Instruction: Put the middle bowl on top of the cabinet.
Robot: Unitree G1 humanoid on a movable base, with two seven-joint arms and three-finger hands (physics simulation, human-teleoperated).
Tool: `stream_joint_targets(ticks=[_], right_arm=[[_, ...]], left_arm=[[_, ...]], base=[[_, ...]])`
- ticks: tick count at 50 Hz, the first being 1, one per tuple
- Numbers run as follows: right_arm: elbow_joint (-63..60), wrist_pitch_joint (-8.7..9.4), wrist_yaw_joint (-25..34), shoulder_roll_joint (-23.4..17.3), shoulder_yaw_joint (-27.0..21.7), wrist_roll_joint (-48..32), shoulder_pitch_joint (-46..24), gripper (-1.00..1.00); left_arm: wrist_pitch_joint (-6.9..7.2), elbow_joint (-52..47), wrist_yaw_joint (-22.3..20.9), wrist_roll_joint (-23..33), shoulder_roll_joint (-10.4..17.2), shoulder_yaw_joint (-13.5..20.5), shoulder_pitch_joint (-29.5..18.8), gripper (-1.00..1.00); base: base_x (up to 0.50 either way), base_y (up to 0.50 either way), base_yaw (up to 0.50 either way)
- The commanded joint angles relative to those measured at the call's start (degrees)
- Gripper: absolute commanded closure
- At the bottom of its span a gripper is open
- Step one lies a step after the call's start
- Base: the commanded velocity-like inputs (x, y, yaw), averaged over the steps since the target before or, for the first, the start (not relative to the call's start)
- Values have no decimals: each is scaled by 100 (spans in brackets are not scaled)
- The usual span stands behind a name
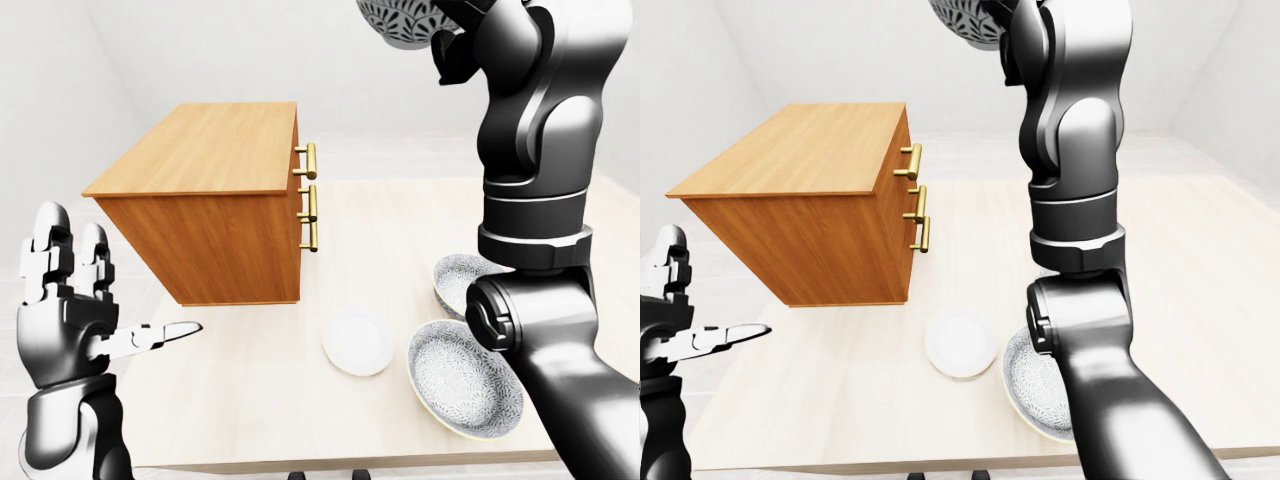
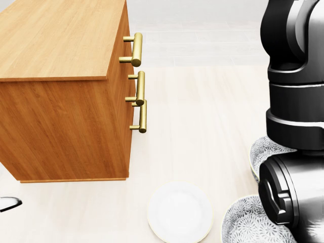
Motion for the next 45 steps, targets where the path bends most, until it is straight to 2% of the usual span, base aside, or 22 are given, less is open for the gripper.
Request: stream_joint_targets(ticks=[1,8,13,27,45], right_arm=[[1120,0,0,491,87,698,-711,100],[2011,0,0,752,108,1525,-1160,100],[2524,0,0,916,120,2118,-1422,100],[3411,0,-12,1223,223,3577,-1687,100],[4582,0,-1020,1488,357,4526,-2336,100]], left_arm=[[0,38,-97,-44,4,119,54,-100],[0,277,-128,-38,21,157,-13,-100],[0,204,-202,-118,-12,208,122,-100],[0,-65,-384,-203,-98,495,343,-100],[0,49,-601,-335,-79,902,408,-100]], base=[[0,0,0],[0,0,0],[0,0,0],[0,0,0],[0,0,0]])
